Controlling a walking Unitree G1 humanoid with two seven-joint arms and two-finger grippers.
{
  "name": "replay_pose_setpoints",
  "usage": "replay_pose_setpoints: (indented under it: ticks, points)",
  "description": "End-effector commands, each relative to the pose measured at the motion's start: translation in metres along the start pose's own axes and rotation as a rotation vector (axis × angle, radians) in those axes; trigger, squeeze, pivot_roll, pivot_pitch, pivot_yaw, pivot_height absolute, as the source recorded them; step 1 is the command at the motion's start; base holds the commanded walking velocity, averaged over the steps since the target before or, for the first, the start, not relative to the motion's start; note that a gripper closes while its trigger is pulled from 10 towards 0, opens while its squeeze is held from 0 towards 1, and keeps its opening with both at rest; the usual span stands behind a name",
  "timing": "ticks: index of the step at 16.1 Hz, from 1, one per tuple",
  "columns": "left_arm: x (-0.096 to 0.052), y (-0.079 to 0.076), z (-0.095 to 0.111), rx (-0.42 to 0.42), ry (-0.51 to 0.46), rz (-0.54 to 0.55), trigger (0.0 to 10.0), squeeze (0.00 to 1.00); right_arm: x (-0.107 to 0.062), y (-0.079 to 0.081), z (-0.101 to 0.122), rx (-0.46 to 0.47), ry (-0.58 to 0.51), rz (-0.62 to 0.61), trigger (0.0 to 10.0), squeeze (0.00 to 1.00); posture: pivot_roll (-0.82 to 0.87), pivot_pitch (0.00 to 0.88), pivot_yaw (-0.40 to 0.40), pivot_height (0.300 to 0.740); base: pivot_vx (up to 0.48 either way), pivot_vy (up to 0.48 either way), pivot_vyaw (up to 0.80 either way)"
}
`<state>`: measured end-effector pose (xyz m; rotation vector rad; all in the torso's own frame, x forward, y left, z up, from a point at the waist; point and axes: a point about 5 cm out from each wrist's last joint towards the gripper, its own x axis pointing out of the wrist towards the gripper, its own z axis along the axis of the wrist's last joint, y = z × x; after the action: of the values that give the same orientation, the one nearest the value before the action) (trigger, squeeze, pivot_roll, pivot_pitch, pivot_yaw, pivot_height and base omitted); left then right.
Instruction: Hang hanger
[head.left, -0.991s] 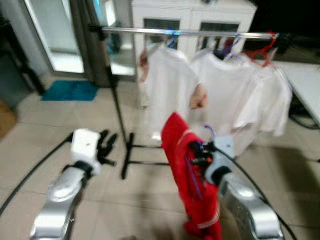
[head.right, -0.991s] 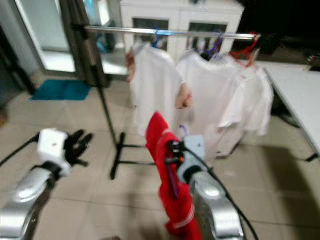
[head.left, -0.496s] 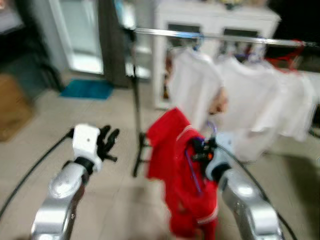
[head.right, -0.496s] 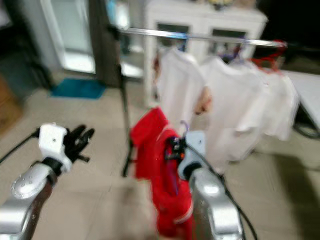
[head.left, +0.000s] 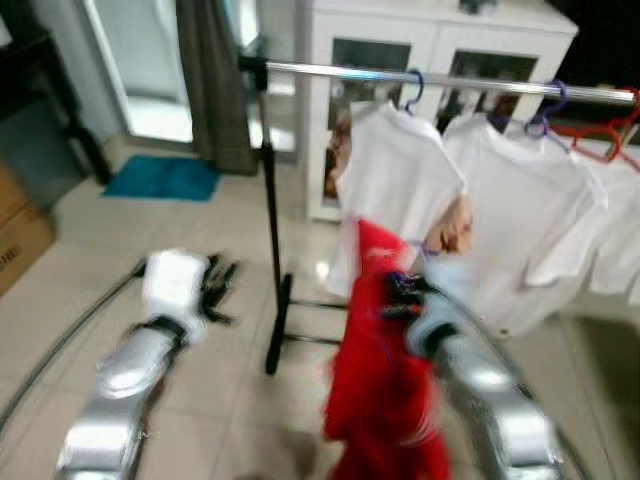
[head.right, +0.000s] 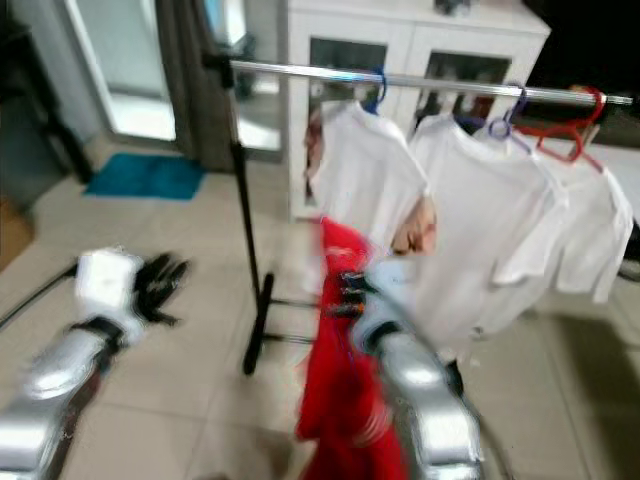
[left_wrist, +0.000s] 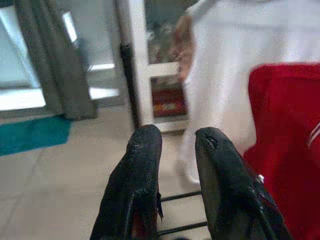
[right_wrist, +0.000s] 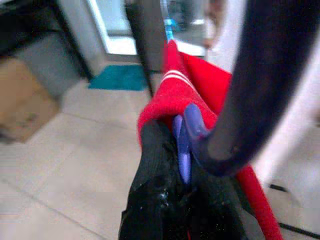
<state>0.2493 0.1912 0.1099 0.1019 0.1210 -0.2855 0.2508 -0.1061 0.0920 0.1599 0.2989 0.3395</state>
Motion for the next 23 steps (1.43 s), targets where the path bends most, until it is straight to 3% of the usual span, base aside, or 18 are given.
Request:
replay_pose_setpoints:
  ticks: [1, 11, 15, 23]
  points:
    - [0.004, -0.009, 0.006, 0.003, -0.023, -0.037, 10.0, 0.0, -0.003, -0.009, 0.011, -0.021, -0.049, -0.03, 10.0, 0.0, 0.02, 0.001, -0.011, 0.74, 0.405, 0.0, 0.0]
    - [0.003, -0.018, 0.004, 0.01, -0.011, -0.074, 10.0, 0.0, -0.005, -0.009, 0.013, -0.037, -0.052, -0.018, 10.0, 0.0, 0.01, 0.015, -0.019, 0.74, 0.401, 0.0, 0.0]
    - [0.001, -0.024, -0.001, 0.049, 0.016, -0.141, 10.0, 0.0, -0.003, -0.006, 0.015, -0.069, -0.051, -0.012, 10.0, 0.0, 0.01, 0.02, -0.018, 0.74, 0.395, 0.0, 0.0]
    - [0.0, -0.025, 0.0, 0.07, 0.02, -0.167, 10.0, 0.0, 0.002, -0.002, 0.025, -0.135, -0.067, -0.013, 10.0, 0.0, 0.01, 0.022, -0.018, 0.74, 0.389, 0.0, 0.0]
